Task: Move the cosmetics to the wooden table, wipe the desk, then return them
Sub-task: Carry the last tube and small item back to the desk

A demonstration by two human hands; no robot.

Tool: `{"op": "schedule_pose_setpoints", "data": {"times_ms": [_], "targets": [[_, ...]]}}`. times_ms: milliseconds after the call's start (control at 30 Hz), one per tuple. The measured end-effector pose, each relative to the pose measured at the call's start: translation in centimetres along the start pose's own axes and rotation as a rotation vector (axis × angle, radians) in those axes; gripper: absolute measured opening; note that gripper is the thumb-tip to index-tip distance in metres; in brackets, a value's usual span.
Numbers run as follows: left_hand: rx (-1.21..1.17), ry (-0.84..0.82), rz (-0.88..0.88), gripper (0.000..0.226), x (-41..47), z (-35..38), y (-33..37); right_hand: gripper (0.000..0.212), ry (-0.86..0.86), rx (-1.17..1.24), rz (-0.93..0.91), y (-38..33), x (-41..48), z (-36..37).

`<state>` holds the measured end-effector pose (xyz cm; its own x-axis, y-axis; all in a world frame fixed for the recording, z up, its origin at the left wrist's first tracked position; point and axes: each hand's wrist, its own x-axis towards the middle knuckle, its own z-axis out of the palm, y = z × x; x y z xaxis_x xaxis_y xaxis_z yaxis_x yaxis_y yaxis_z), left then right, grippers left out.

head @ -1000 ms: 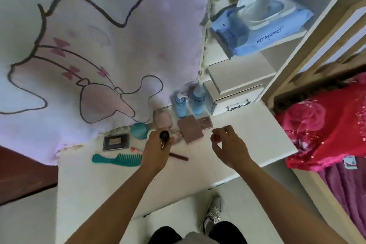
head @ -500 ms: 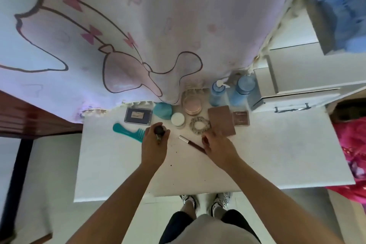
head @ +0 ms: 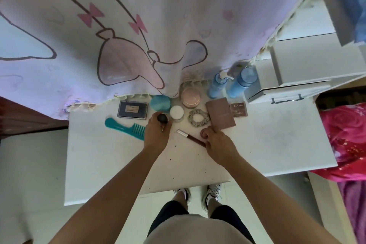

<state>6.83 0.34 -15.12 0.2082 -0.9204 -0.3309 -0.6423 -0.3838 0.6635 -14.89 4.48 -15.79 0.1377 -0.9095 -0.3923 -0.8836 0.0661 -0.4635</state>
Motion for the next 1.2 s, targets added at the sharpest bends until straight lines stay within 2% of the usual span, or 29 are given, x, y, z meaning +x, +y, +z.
{"op": "schedule_pose_setpoints", "data": {"times_ms": [100,167,300,400,467,600,800,967,1200], "targets": [[0.057,-0.007,0.040,0.054,-0.8,-1.8,0.7,0.031,-0.002,-0.047,-0.014,-0.6,-1.0,-1.3],[0.113,0.036,0.128,0.061,-1.7,-3.7,1.6,0.033,0.070,-0.074,-0.033,-1.2,-1.3,-2.9],[0.217,0.327,0.323,0.059,-5.3,-8.9,3.2,0.046,0.369,-0.156,-0.270,-4.3,-1.3,-6.0],[0.328,0.540,0.339,0.061,-10.1,-12.5,3.5,0.057,0.318,-0.153,-0.400,-8.0,-0.5,-7.6],[0.385,0.621,0.335,0.060,-12.9,-14.7,3.2,0.060,0.334,-0.147,-0.497,-10.9,0.1,-7.9],[0.515,0.770,0.198,0.060,-18.7,-21.9,1.8,0.063,0.372,-0.069,-0.783,-19.8,-1.0,-8.1],[0.564,1.028,-0.052,0.063,-30.7,-35.1,-3.9,0.064,0.365,0.055,-1.043,-36.2,-7.3,-5.7],[0.597,1.220,-0.243,0.063,-43.1,-43.6,-12.4,0.065,0.390,-0.003,-1.305,-51.4,-16.1,0.7],[0.567,1.359,-0.562,0.063,-59.7,-51.1,-25.6,0.071,0.199,0.062,-1.592,-70.0,-31.0,12.9]]}}
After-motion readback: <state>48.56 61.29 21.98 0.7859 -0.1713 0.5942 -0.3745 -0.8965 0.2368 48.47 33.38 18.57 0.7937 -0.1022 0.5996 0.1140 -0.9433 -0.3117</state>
